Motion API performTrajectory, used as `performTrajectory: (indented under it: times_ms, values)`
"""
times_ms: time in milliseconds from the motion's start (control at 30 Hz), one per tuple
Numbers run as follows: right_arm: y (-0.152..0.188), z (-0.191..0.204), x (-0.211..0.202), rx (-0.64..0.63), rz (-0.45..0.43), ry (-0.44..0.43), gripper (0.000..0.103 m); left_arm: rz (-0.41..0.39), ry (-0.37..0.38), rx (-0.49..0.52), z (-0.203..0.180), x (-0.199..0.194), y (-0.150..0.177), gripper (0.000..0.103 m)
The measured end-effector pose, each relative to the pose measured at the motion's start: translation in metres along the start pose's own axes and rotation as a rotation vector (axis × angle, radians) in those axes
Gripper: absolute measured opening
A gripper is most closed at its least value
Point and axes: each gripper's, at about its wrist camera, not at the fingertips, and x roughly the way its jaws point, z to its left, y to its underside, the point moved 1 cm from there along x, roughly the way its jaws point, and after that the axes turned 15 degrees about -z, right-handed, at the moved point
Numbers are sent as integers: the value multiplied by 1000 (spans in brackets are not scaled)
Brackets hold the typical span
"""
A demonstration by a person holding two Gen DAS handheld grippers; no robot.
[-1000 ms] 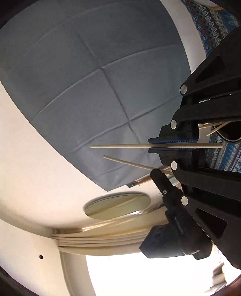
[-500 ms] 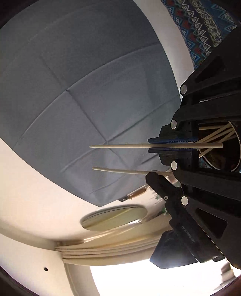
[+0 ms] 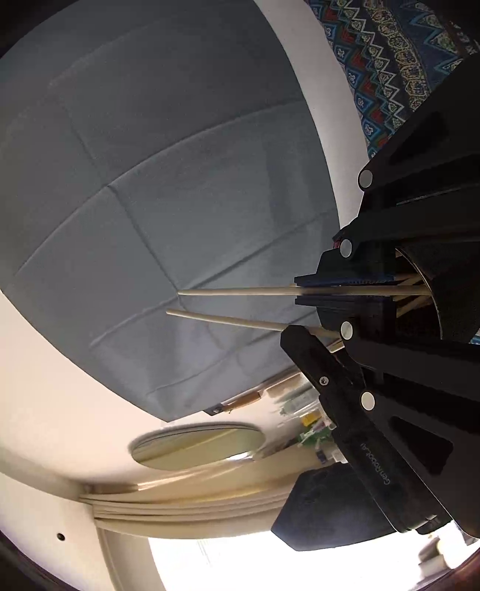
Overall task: Organize utensils
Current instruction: 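Lower the stick into the black cup and open the left gripper, then withdraw the left gripper from the black cup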
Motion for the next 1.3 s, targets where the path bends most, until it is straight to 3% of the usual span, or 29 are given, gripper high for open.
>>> performTrajectory:
  times_ms: [567,933,1067,1300]
  values:
    - [-3,23,-10,-222,181,37,5,103,-85,183,-8,-5,-1,5]
    - [-15,47,5,-364,446,96,5,322,-89,333,-30,-2,3,5]
    - [-19,50,6,-397,546,118,5,411,-101,334,-35,1,4,5]
    - [-24,55,-7,-447,585,131,5,478,-144,308,-32,-1,-5,5]
